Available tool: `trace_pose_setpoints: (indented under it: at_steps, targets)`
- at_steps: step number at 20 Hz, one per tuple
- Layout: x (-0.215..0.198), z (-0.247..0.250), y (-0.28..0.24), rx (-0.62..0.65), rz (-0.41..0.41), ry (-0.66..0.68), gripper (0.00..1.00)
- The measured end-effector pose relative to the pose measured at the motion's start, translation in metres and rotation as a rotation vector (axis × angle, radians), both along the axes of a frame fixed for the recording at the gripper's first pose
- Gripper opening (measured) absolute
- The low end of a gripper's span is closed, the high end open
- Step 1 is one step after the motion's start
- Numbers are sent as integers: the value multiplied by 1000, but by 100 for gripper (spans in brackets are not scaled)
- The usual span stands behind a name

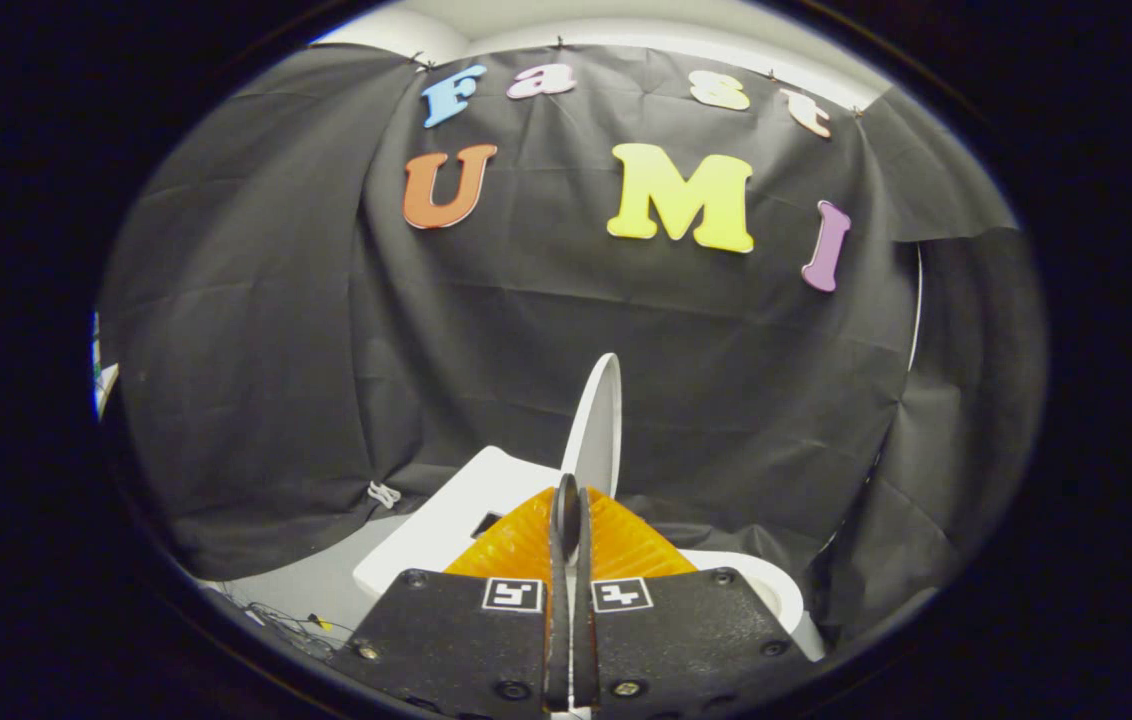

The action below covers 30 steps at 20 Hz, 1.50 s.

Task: Open the toilet lid.

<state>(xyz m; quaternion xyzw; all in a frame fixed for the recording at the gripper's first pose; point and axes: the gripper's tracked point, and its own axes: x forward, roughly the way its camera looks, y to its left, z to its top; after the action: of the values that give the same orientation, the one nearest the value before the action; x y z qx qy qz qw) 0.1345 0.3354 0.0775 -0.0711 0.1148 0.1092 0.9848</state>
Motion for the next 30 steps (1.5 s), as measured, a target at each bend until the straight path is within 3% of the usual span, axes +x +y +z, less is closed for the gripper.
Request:
trace_pose_setpoints:
  at_steps: [4,8,12,15,24,30]
  targets:
    - [-1,-4,14,-40,14,-8,9]
    - [-4,-11,37,-51,112,17,26]
    - [-6,20,23,-23,89,-85,91]
    - [-18,39,3,24,75,-157,100]
    - [-59,90,-85,126,27,-311,100]
    - [-78,75,-160,186,-22,-311,100]
